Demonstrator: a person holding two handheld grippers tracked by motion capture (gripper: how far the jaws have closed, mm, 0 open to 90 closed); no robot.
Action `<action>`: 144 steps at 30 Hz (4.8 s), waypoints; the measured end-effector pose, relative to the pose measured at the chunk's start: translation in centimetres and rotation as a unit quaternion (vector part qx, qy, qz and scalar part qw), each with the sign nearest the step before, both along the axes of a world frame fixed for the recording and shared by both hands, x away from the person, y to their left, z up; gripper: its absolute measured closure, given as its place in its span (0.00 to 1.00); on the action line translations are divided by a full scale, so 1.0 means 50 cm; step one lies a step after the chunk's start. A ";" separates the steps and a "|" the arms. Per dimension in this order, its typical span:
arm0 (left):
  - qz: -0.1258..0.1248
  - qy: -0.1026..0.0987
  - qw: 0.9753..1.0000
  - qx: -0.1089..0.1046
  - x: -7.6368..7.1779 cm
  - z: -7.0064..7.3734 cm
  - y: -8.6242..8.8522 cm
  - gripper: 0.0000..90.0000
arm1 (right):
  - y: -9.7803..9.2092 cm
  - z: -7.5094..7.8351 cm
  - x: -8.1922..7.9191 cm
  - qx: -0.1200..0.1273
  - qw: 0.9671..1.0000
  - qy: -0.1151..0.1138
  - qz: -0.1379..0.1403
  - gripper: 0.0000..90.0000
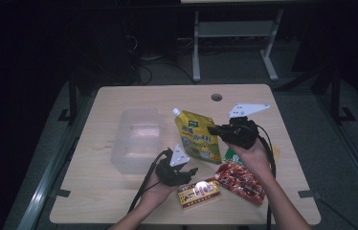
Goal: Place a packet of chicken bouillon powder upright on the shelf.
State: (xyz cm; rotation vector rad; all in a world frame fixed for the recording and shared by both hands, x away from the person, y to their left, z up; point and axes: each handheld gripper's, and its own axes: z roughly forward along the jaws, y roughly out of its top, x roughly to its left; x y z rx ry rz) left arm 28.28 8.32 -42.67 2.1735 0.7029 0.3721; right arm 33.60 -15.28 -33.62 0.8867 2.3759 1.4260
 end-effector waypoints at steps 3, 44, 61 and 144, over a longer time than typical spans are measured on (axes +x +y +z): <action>0.001 0.001 1.000 0.002 0.002 -0.002 -0.003 0.60 | -0.018 -0.012 -0.012 0.009 1.000 0.002 -0.002 0.97; -0.034 0.002 0.999 -0.026 -0.067 0.023 0.043 0.52 | 0.061 0.006 0.022 -0.020 0.999 0.023 0.025 1.00; -0.060 0.004 0.998 -0.034 -0.120 0.026 0.062 0.47 | 0.180 0.093 0.053 -0.012 0.995 -0.008 0.094 1.00; -0.060 0.000 0.998 -0.034 -0.128 0.009 0.080 0.45 | 0.411 -0.045 0.103 0.009 0.993 0.034 0.110 0.99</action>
